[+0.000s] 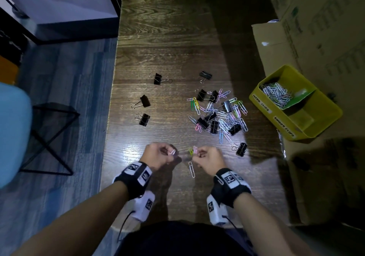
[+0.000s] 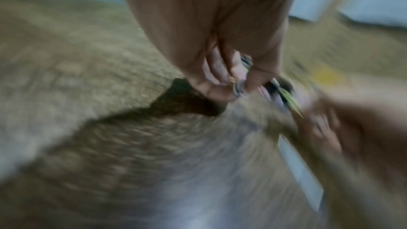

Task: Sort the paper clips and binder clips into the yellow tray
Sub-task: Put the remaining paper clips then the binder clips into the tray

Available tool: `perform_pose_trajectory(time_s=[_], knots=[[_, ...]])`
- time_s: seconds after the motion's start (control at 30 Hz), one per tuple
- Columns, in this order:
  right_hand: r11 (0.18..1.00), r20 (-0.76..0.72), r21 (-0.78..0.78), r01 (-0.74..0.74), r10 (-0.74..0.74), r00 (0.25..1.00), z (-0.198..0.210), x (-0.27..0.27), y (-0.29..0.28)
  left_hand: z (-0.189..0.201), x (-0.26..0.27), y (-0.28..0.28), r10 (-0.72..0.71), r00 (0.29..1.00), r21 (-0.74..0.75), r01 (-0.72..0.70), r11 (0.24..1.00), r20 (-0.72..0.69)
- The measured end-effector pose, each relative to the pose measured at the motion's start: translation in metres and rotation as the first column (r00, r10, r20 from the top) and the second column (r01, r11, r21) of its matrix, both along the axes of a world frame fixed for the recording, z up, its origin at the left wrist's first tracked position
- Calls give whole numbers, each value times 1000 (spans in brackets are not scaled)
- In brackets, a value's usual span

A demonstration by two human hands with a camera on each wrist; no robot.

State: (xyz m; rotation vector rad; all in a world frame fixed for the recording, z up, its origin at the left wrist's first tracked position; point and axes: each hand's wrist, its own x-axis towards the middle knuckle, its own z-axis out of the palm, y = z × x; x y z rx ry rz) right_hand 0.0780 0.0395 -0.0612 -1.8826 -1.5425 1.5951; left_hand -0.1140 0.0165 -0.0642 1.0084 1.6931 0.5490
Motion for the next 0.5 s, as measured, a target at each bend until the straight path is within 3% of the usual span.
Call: perform_pose_trajectory(time_s=[0.03, 0.1, 0.2, 0.27, 0.33, 0.4, 0.47, 0.5], knots=[[996, -110, -58, 62, -68, 992, 1, 5, 1, -2, -2, 1, 139, 981, -65, -131, 989, 135], [980, -237, -146, 134, -166, 957, 3, 14, 4, 1, -3, 3, 361, 858, -225, -295, 929, 366], [941, -431, -273, 200, -306, 849, 6, 22, 6, 7, -1, 4, 455, 705, -362, -292, 885, 544], [916, -526, -347, 201, -367, 767, 9, 24, 7, 8, 2, 3, 453, 675, -405, -243, 882, 582], [905, -577, -378, 193, -394, 715, 11, 24, 7, 10, 11, 4, 421, 696, -428, -178, 886, 582], [906, -594, -376, 193, -396, 701, 11, 24, 7, 12, 22, 5, 314, 787, -400, -94, 911, 530], [903, -599, -374, 211, -409, 689, 11, 25, 6, 8, 31, 6, 3, 934, -228, 84, 970, 358], [899, -594, -377, 224, -421, 686, 11, 25, 7, 6, 34, 6, -249, 948, -108, 274, 956, 199]])
